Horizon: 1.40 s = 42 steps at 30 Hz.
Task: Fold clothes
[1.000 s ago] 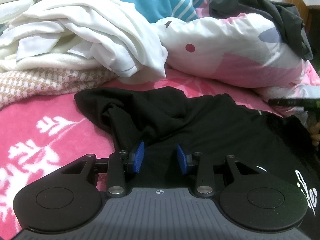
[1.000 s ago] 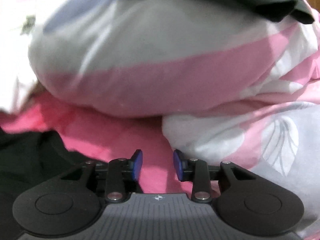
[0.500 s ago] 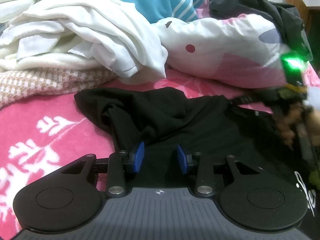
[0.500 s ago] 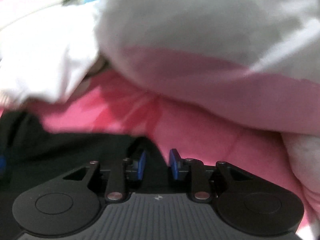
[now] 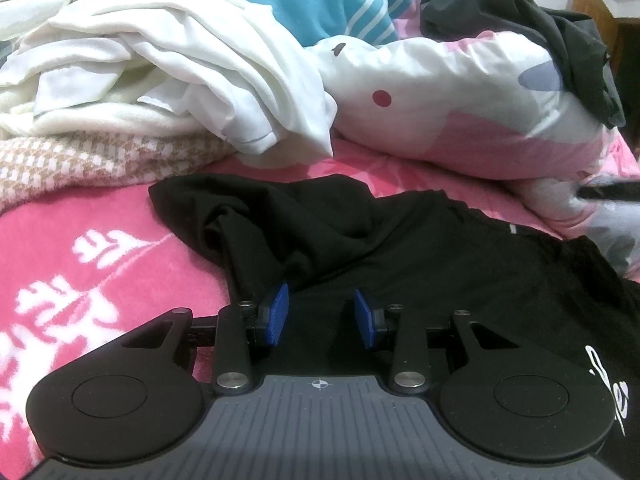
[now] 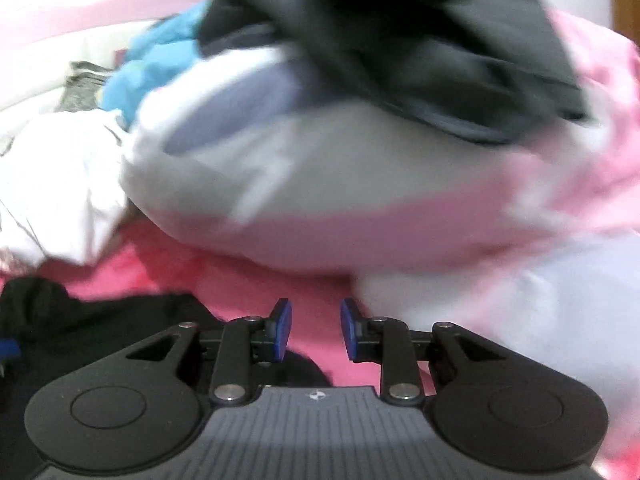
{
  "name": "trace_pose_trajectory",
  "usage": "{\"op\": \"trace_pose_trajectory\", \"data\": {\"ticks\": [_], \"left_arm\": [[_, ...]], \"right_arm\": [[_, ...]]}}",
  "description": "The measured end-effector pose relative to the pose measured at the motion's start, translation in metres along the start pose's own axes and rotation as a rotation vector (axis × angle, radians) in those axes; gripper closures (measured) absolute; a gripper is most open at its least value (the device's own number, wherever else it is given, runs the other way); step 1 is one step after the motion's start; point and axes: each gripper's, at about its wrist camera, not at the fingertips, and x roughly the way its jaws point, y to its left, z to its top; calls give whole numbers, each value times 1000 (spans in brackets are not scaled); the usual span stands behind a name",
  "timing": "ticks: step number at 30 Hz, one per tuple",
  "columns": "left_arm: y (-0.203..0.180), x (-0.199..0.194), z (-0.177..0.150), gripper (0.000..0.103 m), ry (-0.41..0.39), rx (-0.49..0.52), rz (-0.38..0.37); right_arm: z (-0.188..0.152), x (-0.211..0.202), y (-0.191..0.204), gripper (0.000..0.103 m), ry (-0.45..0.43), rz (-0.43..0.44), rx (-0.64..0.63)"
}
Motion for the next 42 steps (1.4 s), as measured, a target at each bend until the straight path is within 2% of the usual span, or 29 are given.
{"op": "trace_pose_trajectory", "data": {"ticks": [5, 8, 10, 13, 16, 19, 21, 22, 25, 26, 29, 32, 35, 40, 42], "left_arm": [[-2, 0, 0, 67, 0, 7, 8], [-2, 1, -1, 66, 0, 9, 9], [-2, 1, -1, 66, 0, 9, 9], [-2, 1, -1, 66, 1, 8, 7], [-2, 0, -1, 66, 0, 7, 6], [-3, 0, -2, 65, 0, 7, 6], [-3, 0, -2, 65, 0, 9, 7], [-3, 0, -2, 65, 0, 10, 7], [-3, 0, -2, 65, 0, 9, 6], [-3, 0, -2, 65, 0, 8, 5], [-3, 0, -2, 65, 0, 8, 4], [-3, 0, -2, 65, -1, 7, 4], [-3, 0, -2, 65, -1, 7, 3], [-3, 0, -2, 65, -1, 5, 2], [-3, 0, -2, 65, -1, 3, 1]], "right_arm": [[-33, -22, -35, 75, 92, -12, 53], [-45, -25, -44, 75, 109, -4, 88], [-46, -19, -48, 73, 89, 1, 110], [-46, -9, -63, 51, 74, 38, 149], [-47, 11, -68, 51, 97, 82, 157], [-57, 21, -67, 58, 153, 139, 149], [-61, 16, -58, 67, 140, 149, 79], [-63, 13, -54, 77, 128, 149, 50], [-68, 5, -33, 93, 95, 131, -82], [-69, 2, -26, 95, 84, 129, -131], [-77, -9, 3, 97, 14, 23, -355], [-95, -11, 30, 99, -50, -172, -622], [-106, 2, 38, 99, -48, -324, -740], [-111, 37, 32, 97, 22, -419, -747], [-103, 42, 20, 94, 33, -401, -643]]}}
